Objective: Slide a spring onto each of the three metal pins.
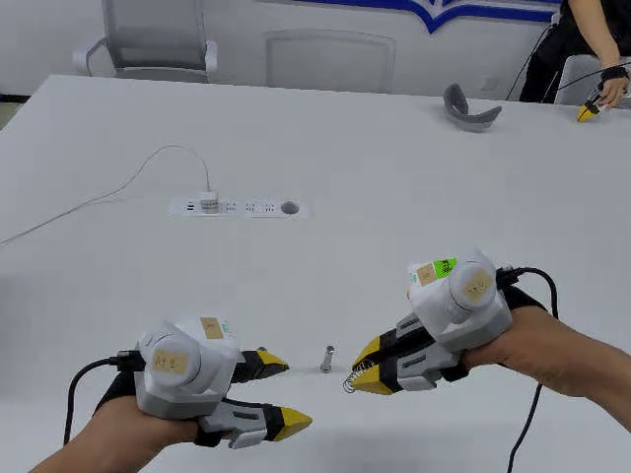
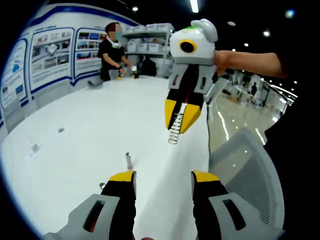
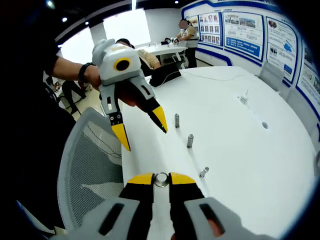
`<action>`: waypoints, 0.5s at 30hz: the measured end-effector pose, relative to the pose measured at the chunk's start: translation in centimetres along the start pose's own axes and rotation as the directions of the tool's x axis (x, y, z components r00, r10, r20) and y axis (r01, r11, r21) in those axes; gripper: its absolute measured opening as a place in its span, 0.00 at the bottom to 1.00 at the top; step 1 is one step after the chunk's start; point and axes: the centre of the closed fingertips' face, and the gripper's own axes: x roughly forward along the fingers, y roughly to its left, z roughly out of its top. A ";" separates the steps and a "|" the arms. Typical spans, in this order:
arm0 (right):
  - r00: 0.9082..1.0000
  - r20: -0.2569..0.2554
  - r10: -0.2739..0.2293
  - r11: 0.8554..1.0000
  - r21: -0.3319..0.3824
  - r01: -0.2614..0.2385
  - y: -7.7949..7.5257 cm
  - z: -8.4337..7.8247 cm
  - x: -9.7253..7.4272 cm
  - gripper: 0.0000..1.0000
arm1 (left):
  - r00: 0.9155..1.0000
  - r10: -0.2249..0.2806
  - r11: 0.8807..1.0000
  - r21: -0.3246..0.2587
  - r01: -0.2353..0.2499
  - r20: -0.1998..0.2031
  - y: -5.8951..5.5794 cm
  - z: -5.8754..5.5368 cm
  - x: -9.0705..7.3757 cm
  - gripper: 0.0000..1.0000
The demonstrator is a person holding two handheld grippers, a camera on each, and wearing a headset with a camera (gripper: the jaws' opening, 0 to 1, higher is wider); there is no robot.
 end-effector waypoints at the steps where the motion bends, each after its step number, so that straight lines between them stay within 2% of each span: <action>1: 1.000 -0.001 -0.005 1.000 0.003 0.005 -0.2 -0.1 0.0 0.13 | 1.000 0.005 1.000 -0.005 -0.005 0.000 0.1 -0.2 -0.1 0.46; 10: 0.998 -0.031 -0.047 0.999 0.010 0.047 -1.8 -1.2 0.6 0.13 | 0.996 0.085 0.995 -0.060 -0.085 -0.005 1.8 -1.8 -1.8 0.54; 15: 0.997 -0.043 -0.069 0.997 0.022 0.070 -2.8 -1.6 1.2 0.13 | 0.989 0.146 0.984 -0.099 -0.145 0.000 3.0 -2.5 -3.2 0.58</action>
